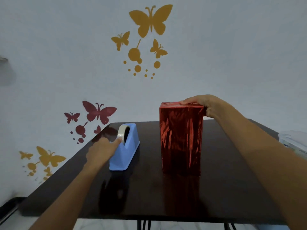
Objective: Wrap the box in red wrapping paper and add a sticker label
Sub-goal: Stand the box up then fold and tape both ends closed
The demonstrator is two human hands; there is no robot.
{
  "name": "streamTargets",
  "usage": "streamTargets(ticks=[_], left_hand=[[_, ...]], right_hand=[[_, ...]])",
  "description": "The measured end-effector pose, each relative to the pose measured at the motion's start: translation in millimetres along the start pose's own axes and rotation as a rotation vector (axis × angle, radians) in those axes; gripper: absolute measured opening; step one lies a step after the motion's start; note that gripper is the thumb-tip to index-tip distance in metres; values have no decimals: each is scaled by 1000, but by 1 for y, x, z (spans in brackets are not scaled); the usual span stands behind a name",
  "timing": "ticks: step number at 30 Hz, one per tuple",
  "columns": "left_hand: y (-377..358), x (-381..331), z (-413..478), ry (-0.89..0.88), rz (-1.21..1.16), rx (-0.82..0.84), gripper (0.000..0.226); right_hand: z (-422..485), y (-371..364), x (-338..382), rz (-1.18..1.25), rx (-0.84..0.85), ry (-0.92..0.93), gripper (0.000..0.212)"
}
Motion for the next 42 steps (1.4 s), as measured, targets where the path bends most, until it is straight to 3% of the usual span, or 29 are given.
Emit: streamTargets(ticks=[4, 5, 9, 14, 17, 21, 26, 30, 34, 37, 42], left_hand=[[-3, -9, 9, 201, -439, 197, 33], [-2, -13, 13, 274, -529, 257, 37], [3, -14, 19, 442, -610, 482, 50], [1, -11, 16, 493, -809, 524, 40], [0, -9, 15, 470, -917, 499, 33], [1, -4, 10, 413, -968, 463, 41], [-10, 8, -3, 376, -1153, 441, 17], [-25, 20, -22, 402, -1274, 395, 12], [-30, 23, -33, 393, -1241, 228, 13], [-34, 25, -35, 406, -1161, 55, 24], [-38, 37, -61, 465, -1157, -95, 36]], right_hand=[[-1, -1, 0, 0, 10, -8, 21], [-2, -1, 1, 0, 2, 0, 21], [-3, -1, 0, 4, -2, 30, 24], [0, -1, -1, -6, 8, 29, 28], [3, 0, -2, -9, 3, 25, 28], [3, -1, -2, -1, 0, 22, 25], [4, 0, -3, 3, -8, 28, 24], [3, 2, -3, 2, -21, 33, 19], [0, 3, -2, 1, -27, 31, 18], [1, 2, -1, 24, -36, 41, 18], [0, -3, -4, 26, 0, 43, 13]])
Point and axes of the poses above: each hand's wrist, its own z-axis towards the middle knuckle, its own y-axis out of the back of the hand, x = y × z, the point moved 5 cm from there along z, towards the middle knuckle, and after that the axes turned 8 degrees about -x, right-handed, at the moved point
